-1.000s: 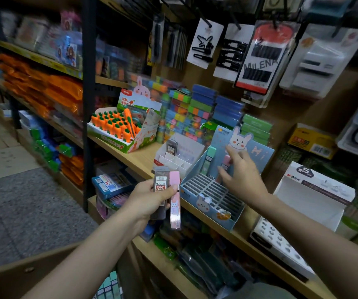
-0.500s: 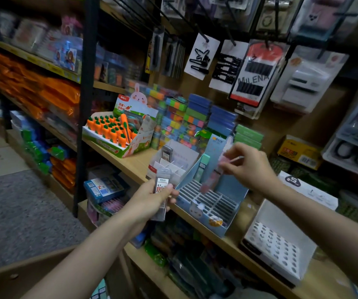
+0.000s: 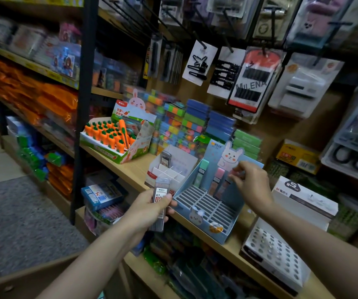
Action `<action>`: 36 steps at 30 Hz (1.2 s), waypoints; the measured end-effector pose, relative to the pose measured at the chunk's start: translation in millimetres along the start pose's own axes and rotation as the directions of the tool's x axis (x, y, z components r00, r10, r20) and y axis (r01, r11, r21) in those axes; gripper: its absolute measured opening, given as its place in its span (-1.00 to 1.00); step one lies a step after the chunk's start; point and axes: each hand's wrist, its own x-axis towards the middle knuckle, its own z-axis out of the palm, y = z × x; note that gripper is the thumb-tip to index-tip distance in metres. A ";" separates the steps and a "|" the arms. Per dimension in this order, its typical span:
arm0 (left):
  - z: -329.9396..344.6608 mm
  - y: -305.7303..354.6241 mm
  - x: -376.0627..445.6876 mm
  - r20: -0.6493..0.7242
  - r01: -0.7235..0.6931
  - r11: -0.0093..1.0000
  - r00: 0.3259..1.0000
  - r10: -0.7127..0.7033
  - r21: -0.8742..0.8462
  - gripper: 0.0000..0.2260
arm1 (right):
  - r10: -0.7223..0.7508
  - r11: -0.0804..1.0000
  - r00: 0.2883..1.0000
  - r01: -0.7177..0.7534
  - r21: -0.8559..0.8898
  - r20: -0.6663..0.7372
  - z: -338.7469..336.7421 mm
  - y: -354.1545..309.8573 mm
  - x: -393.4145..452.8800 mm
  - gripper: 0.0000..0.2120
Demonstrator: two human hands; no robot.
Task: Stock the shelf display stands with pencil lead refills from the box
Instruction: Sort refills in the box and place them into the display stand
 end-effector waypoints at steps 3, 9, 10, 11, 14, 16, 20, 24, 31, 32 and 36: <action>1.5 -0.7 -0.6 -0.006 0.005 1.000 1.000 -0.005 -0.016 -0.83 | 0.008 1.000 1.000 -0.008 -0.006 0.028 1.8 0.3 5.9 -0.85; 5.1 -3.6 -3.5 0.013 0.024 0.999 1.000 -0.023 -0.035 -0.84 | 0.026 1.000 0.999 -0.026 -0.009 0.020 6.7 -1.3 11.4 -0.84; 5.0 -4.0 -3.7 0.010 0.025 0.999 1.000 -0.024 -0.036 -0.84 | 0.026 1.000 1.000 -0.026 -0.010 0.017 7.2 -1.6 11.3 -0.83; 4.9 -4.2 -3.7 0.003 0.024 0.999 1.000 -0.023 -0.038 -0.84 | 0.029 1.000 1.000 -0.029 -0.001 0.012 7.3 -2.2 10.9 -0.83; 3.7 -4.7 -3.2 -0.018 0.021 0.999 1.000 -0.022 -0.042 -0.84 | 0.050 0.998 0.999 -0.050 0.045 -0.001 6.9 -3.7 8.8 -0.86; 3.2 -5.4 -3.4 -0.018 0.019 0.999 1.000 -0.020 -0.042 -0.84 | 0.057 0.997 0.998 -0.057 0.057 0.003 6.1 -4.6 7.7 -0.87; 3.2 -6.2 -4.0 -0.014 0.015 0.999 1.000 -0.015 -0.040 -0.83 | 0.077 0.993 0.997 -0.078 0.084 0.022 4.6 -5.5 7.2 -0.87; 3.4 -6.9 -3.4 -0.007 0.014 0.999 1.000 -0.014 -0.033 -0.83 | 0.086 0.995 0.996 -0.087 0.040 0.028 9.2 -4.4 3.2 -0.88; 0.9 -10.3 0.4 -0.003 0.014 0.999 1.000 -0.014 -0.046 -0.85 | -0.041 0.962 0.999 0.048 -0.270 0.035 17.8 -4.2 -12.1 -0.77; 0.6 -10.6 1.1 0.004 0.006 0.999 1.000 -0.006 -0.045 -0.85 | -0.030 0.957 0.998 0.042 -0.287 0.047 18.0 -4.5 -14.4 -0.74; 0.4 -8.8 1.4 0.061 0.003 0.998 0.998 0.001 -0.069 -0.85 | 0.009 0.953 0.996 0.020 -0.303 0.094 12.2 -10.7 -14.4 -0.65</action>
